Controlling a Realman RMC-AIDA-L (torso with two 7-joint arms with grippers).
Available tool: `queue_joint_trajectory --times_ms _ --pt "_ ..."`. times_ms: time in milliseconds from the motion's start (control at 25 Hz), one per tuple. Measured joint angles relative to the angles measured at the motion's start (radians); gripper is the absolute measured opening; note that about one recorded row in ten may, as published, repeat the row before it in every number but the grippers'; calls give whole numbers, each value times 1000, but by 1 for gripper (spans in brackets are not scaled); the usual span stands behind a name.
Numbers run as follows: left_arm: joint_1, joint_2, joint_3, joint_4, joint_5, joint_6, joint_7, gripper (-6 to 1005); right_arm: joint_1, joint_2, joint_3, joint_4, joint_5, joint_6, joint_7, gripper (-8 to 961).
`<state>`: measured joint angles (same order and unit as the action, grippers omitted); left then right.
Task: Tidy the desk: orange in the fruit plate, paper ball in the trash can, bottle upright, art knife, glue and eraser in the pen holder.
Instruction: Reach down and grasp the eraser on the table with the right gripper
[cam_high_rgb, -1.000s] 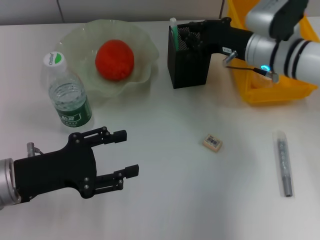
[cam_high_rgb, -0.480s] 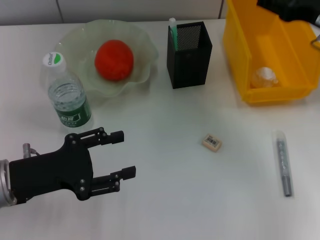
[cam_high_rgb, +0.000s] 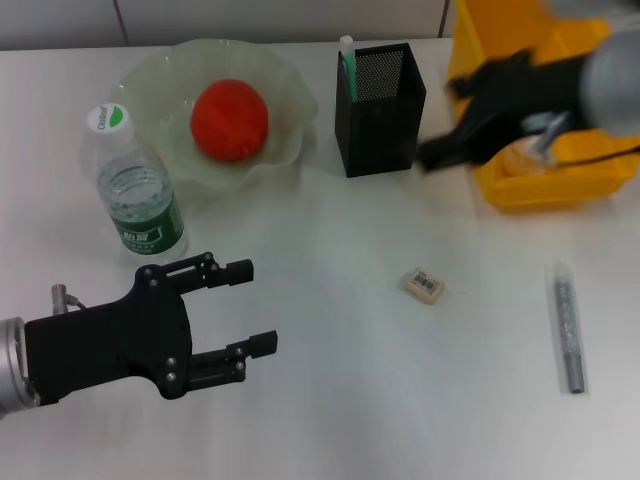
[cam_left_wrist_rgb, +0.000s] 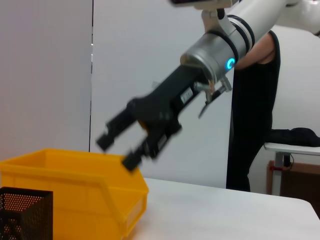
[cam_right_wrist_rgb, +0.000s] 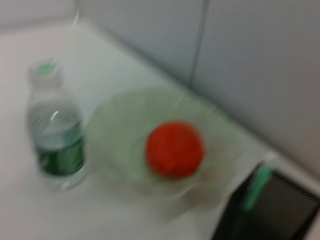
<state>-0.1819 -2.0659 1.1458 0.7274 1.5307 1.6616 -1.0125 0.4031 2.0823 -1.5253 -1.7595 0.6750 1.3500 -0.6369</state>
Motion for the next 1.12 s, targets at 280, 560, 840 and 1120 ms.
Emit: queue_joint_trajectory --times_ms 280,560,840,1120 --pt "9 3 0 0 0 4 2 732 136 3 -157 250 -77 15 97 834" --pt "12 4 0 0 0 6 2 732 157 4 -169 351 -78 -6 104 832" --pt "12 3 2 -1 0 6 2 732 157 5 -176 411 -85 -26 137 820" --pt "9 3 4 -2 0 4 0 732 148 6 -199 422 -89 -25 159 782"
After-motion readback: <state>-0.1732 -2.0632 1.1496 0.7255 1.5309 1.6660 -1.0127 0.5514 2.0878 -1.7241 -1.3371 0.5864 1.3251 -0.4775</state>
